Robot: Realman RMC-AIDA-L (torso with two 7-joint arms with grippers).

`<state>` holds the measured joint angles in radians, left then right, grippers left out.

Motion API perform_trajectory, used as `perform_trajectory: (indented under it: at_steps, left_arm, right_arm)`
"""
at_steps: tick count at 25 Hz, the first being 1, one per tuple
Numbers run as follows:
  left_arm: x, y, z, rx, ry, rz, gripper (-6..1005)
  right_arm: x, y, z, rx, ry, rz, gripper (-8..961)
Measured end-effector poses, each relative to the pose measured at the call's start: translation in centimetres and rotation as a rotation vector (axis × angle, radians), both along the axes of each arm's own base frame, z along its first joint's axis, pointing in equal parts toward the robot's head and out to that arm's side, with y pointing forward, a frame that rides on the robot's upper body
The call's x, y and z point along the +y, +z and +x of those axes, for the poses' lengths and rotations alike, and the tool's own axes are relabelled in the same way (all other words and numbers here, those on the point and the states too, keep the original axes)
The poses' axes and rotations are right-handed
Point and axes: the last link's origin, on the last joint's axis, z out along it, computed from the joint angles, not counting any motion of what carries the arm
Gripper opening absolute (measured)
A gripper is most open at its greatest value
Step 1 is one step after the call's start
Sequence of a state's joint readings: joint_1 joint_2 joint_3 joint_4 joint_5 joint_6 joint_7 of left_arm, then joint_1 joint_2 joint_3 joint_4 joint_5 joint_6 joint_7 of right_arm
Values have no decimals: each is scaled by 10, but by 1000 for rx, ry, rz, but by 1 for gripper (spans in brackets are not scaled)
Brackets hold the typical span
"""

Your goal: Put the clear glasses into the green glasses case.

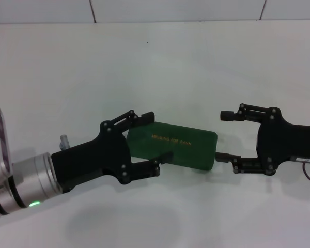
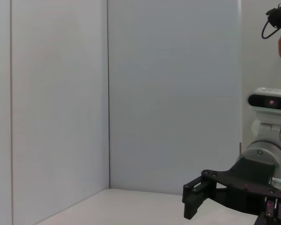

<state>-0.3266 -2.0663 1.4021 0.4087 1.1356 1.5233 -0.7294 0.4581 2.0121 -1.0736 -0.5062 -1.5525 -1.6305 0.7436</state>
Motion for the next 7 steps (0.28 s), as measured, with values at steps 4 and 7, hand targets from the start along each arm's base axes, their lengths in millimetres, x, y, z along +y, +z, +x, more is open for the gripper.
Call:
perform_trajectory:
  at_steps: [4,7]
  left_arm:
    - [-4,-2,-2,-4,10,-3,853]
    - [-8,-3,-4,-4,16,0,853]
  right_arm:
    - [0,0,-1,4,2,1,783]
    - [1,0,-3,8,6,2,783]
